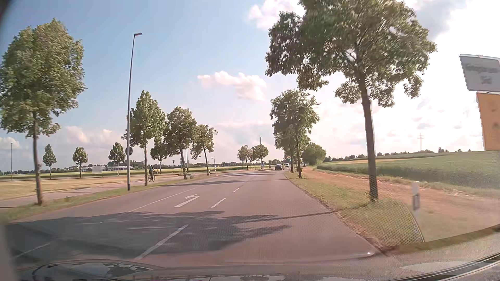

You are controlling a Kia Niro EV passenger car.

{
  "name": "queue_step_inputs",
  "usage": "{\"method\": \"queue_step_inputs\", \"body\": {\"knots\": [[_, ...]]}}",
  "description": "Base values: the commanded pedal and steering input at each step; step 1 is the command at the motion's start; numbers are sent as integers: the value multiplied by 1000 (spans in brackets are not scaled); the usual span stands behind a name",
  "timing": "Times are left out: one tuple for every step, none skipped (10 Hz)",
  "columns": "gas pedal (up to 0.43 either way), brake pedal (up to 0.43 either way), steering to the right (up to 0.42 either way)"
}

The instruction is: Follow the waypoints while adhering to traffic rules and regulations

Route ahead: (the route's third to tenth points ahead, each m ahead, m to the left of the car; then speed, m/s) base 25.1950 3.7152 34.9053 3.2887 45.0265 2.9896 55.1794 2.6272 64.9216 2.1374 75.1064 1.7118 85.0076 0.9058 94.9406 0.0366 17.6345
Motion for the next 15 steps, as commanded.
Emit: {"method": "queue_step_inputs", "body": {"knots": [[59, 12, 3], [59, 12, 3], [59, 12, 3], [47, 12, 1], [47, 12, 0], [47, 12, 0], [47, 12, 0], [47, 12, 0], [47, 12, 3], [47, 12, 5], [47, 12, 7], [47, 12, 7], [47, 12, 7], [47, 12, 7], [47, 12, 7]]}}
